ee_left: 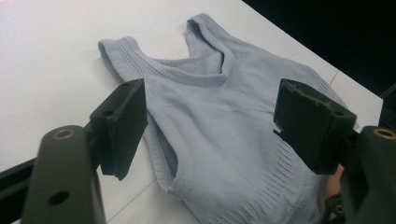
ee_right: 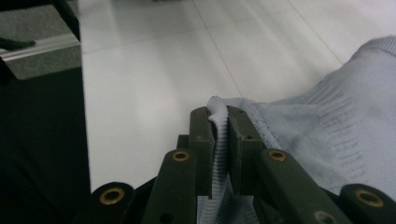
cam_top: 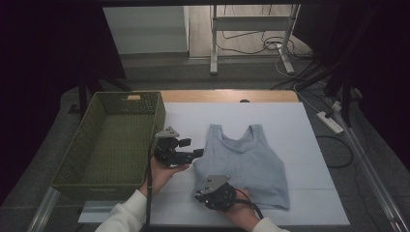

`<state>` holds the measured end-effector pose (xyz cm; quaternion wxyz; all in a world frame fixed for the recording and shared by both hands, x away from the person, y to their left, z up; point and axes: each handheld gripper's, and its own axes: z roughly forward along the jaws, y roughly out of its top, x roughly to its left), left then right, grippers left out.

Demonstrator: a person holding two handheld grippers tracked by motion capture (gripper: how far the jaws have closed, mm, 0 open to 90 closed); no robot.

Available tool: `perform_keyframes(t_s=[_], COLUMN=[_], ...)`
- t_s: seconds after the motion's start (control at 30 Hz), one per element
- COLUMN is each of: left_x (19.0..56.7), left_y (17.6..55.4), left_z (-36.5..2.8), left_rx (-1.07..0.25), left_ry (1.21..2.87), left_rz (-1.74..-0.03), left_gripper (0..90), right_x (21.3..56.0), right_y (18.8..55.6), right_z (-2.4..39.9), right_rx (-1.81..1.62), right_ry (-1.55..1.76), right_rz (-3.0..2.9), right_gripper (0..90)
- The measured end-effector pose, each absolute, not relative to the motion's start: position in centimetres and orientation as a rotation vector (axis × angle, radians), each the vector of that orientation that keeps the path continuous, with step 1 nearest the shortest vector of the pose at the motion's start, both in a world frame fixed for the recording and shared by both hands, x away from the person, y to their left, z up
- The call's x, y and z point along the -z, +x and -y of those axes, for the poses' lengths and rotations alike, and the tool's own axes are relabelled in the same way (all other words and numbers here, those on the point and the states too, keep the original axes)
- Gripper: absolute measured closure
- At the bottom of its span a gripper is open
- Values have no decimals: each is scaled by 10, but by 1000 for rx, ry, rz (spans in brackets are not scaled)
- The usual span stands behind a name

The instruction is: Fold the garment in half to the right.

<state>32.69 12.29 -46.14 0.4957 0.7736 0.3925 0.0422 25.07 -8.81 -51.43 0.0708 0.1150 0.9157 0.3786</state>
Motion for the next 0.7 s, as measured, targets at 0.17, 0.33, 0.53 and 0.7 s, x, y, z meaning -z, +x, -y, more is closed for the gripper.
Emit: perform_keyframes(t_s=[0.17, 0.33, 0.53, 0.7], left_x=[462, 464, 465, 465], left_y=[327, 328, 329, 329], left_z=[-122, -122, -121, -121], left_rx=[-100, -97, -94, -95], left_ry=[1877, 1882, 1886, 1889], left_rz=[-953, -956, -959, -957], left_gripper=[260, 260, 260, 259], right_x=[510, 507, 503, 501], right_y=[247, 243, 238, 235], right_z=[90, 92, 94, 95], right_rx=[-1171, -1180, -1205, -1207], right_ry=[316, 301, 297, 291], right_rz=[-2742, -2742, -2742, -2738], right_gripper=[811, 811, 812, 812])
